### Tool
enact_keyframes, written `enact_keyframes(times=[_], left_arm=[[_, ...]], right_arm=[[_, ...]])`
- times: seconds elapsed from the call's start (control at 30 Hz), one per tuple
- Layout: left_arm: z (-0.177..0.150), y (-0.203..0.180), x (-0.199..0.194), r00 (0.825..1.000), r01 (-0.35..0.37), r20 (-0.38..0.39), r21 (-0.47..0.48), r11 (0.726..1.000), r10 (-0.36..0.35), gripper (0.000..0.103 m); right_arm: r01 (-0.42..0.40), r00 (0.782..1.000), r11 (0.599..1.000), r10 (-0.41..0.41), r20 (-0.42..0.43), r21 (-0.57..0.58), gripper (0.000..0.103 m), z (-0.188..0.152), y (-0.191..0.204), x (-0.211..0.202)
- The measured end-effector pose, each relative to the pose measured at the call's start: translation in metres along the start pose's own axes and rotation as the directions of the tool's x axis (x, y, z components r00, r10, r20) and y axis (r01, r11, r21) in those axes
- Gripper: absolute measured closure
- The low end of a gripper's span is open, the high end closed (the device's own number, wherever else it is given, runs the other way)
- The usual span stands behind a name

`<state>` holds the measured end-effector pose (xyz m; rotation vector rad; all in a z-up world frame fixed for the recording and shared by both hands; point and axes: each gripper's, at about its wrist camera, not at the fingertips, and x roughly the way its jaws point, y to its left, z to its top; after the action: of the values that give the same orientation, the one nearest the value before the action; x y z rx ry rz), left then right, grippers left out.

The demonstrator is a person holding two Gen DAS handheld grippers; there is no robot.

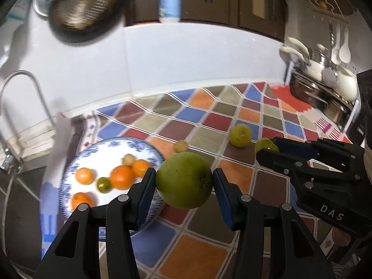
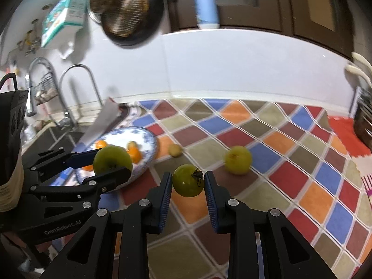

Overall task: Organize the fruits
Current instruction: 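Carry the green apple with the left gripper while the right gripper carries the small fruit over the plate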

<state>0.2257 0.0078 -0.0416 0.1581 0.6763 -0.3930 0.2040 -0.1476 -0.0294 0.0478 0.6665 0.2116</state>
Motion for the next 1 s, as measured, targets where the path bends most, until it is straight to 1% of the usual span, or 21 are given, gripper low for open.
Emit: enact_keyframes(times=[0.33,0.57,0.8,1.0], left_arm=[[-0.003,0.043,-0.032,0.992,-0.106,0.062,-0.038,0.994,0.109,0.054],[0.001,0.074,-0.043,0.982,-0.165,0.085,-0.035,0.986,0.167,0.054],[0.006,0.104,-0.033,0.975,-0.200,0.088,-0.035,0.979,0.203,0.054],[0.012,0.130,-0.009,0.981,-0.175,0.071,-0.052,0.983,0.178,0.054]], right_arm=[[-0.088,0.994,0.993,0.092,0.051,-0.078,0.074,0.023,0.045,0.008],[-0.152,0.987,0.985,0.155,0.038,-0.082,0.074,0.038,0.074,0.031],[-0.180,0.982,0.977,0.184,0.030,-0.117,0.074,0.054,0.099,0.056],[-0.195,0.980,0.971,0.199,0.017,-0.137,0.074,0.069,0.110,0.084]])
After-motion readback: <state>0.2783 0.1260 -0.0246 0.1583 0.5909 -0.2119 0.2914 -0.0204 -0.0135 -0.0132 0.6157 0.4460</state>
